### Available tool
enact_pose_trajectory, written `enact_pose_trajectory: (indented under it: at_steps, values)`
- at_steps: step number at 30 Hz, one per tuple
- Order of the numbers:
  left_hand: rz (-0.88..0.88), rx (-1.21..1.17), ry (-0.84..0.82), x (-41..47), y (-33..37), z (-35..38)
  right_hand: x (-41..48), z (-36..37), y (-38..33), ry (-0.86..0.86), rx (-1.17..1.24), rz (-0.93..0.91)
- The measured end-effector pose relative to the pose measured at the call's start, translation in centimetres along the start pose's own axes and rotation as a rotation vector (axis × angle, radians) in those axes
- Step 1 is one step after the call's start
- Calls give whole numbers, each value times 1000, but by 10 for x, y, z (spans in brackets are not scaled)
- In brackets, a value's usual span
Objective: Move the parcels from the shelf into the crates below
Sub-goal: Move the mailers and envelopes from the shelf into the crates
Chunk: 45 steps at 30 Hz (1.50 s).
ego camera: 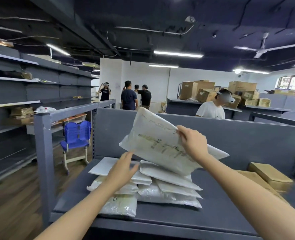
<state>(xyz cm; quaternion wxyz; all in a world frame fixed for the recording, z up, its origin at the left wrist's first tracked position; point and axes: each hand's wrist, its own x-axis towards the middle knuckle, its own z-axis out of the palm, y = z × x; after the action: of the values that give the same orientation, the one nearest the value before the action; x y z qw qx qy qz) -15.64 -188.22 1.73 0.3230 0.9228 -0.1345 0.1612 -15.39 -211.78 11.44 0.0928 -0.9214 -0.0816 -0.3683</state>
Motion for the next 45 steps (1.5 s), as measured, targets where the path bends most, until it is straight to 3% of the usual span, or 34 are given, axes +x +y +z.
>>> enact_pose_trajectory:
  at_steps: [3,7,12,16,21,28,36,41,45]
  values:
    - [-138,-351,41,8,11,0,7,-28,2,86,100,14]
    - [-118,-615,88,16,17,-4,12,-53,11,121,334,48]
    - [-47,-792,97,21,40,-11,8,-67,24,161,521,87]
    - [26,-869,204,22,59,-18,6,-79,27,194,685,144]
    - [86,-824,283,24,65,-30,3,-91,27,234,888,177]
    - [159,-703,425,16,70,-38,-8,-75,34,184,935,318]
    - [183,-696,451,2,69,-43,-28,-68,35,117,957,337]
    - [222,-647,397,-1,68,-46,-40,-64,45,94,805,279]
    - [237,-371,276,5,67,-56,-38,-74,52,262,352,86]
